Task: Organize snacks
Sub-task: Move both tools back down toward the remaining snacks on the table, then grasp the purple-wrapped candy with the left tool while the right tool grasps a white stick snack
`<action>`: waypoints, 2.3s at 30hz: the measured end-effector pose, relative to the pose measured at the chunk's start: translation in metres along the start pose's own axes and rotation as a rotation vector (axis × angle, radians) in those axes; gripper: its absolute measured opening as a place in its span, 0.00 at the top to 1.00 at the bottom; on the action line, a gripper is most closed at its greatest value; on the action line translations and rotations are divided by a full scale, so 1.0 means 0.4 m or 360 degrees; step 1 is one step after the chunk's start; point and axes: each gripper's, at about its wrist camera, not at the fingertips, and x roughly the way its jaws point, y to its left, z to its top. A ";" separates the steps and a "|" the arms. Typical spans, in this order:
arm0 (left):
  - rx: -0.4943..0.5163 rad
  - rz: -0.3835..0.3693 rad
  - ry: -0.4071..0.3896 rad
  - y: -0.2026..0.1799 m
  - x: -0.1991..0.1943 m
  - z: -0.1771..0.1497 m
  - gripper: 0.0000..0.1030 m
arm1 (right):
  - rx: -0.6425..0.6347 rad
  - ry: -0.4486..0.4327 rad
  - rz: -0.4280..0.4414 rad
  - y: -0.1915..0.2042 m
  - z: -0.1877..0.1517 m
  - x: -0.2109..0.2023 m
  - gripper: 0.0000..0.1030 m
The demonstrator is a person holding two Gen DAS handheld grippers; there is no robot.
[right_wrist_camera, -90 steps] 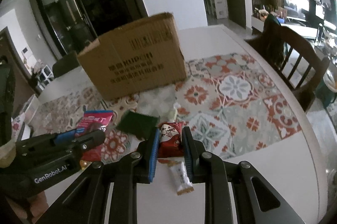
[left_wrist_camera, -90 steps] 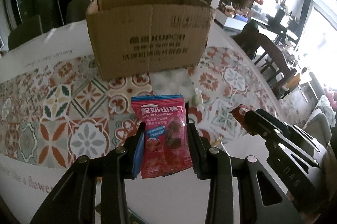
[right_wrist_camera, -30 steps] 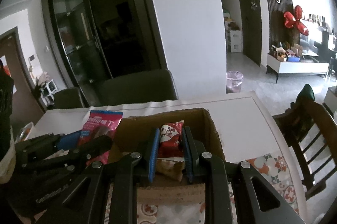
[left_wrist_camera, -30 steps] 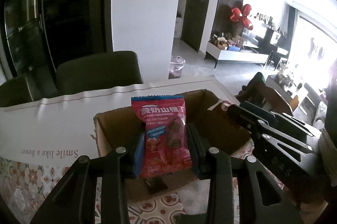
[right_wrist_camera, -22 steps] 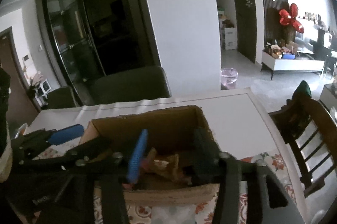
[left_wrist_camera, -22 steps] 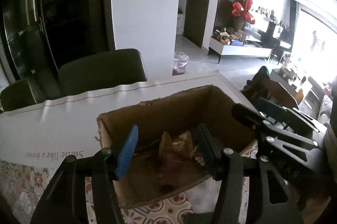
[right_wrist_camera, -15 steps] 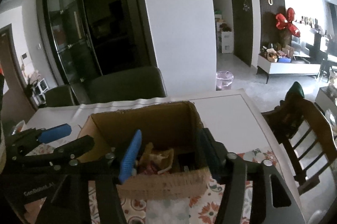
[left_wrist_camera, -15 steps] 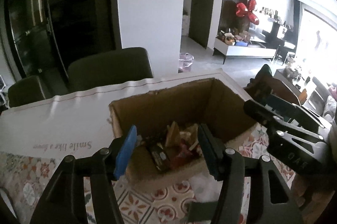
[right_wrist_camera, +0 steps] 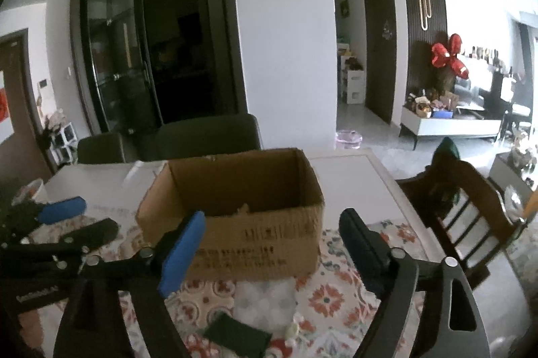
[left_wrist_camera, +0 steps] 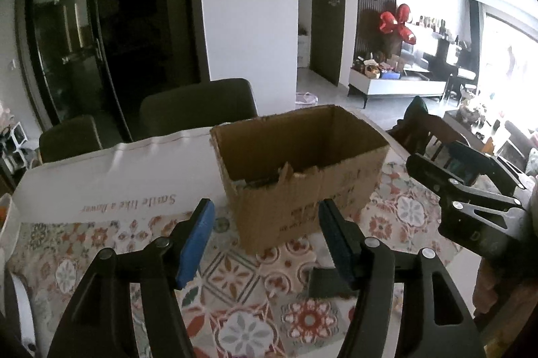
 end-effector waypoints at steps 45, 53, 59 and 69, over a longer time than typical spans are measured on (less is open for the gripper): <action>-0.0132 0.0300 0.0242 0.044 -0.003 -0.523 0.60 | 0.0065 0.0206 -0.0437 -0.009 -0.456 -0.114 0.18; -0.0163 0.0259 0.0309 0.052 0.049 -0.541 0.66 | 0.0068 0.0332 -0.0417 -0.007 -0.485 -0.060 0.33; -0.0161 0.0248 0.0333 0.048 0.070 -0.540 0.72 | 0.0095 0.0430 -0.0401 -0.015 -0.506 -0.026 0.41; -0.0167 0.0230 0.0345 0.048 0.086 -0.538 0.81 | 0.0107 0.0517 -0.0367 -0.020 -0.516 0.001 0.60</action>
